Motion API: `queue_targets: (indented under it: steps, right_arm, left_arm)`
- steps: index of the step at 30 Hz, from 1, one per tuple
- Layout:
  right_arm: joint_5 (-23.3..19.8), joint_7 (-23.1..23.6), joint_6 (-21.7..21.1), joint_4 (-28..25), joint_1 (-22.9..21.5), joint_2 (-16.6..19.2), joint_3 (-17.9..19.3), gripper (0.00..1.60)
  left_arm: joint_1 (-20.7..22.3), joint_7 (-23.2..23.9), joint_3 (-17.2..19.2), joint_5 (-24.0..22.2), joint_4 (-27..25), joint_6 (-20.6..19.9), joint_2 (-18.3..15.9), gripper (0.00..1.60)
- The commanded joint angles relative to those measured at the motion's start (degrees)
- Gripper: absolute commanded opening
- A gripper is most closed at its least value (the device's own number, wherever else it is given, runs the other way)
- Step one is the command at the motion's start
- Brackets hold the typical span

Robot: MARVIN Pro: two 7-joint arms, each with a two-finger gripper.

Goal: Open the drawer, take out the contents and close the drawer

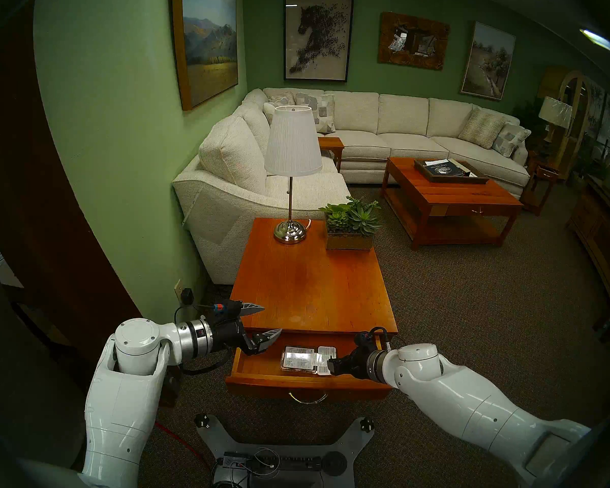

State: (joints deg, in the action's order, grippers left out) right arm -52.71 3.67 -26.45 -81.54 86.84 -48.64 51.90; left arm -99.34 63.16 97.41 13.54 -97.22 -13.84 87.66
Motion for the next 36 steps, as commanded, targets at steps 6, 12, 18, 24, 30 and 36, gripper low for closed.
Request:
queue_targets:
  steps: [6,12,18,24,30,36]
  right_arm:
    - [1.2,4.1,0.2,5.6,-6.4,-3.3,-0.4,1.60]
    - [2.0,5.6,0.2,10.6,-9.3,-6.1,-1.1,1.60]
    - [3.2,7.1,-0.1,14.6,-11.8,-8.6,-2.4,1.60]
    - [4.0,8.7,-0.1,18.7,-14.0,-10.6,-3.5,1.60]
    - [4.7,10.3,-0.1,22.3,-15.9,-12.4,-4.5,1.60]
    - [5.3,11.7,-0.1,25.6,-17.5,-13.8,-5.4,1.60]
  left_arm:
    - [1.4,0.1,-0.1,-0.3,-1.4,0.2,0.3,1.60]
    - [1.4,0.2,0.0,-0.2,-1.4,0.2,0.4,1.60]
    - [1.4,0.2,0.0,-0.1,-1.4,0.2,0.4,1.60]
    - [1.4,0.3,0.1,0.0,-1.4,0.2,0.5,1.60]
    - [1.4,0.4,0.1,0.0,-1.4,0.2,0.6,1.60]
    - [1.4,0.5,0.2,0.1,-1.4,0.3,0.7,1.60]
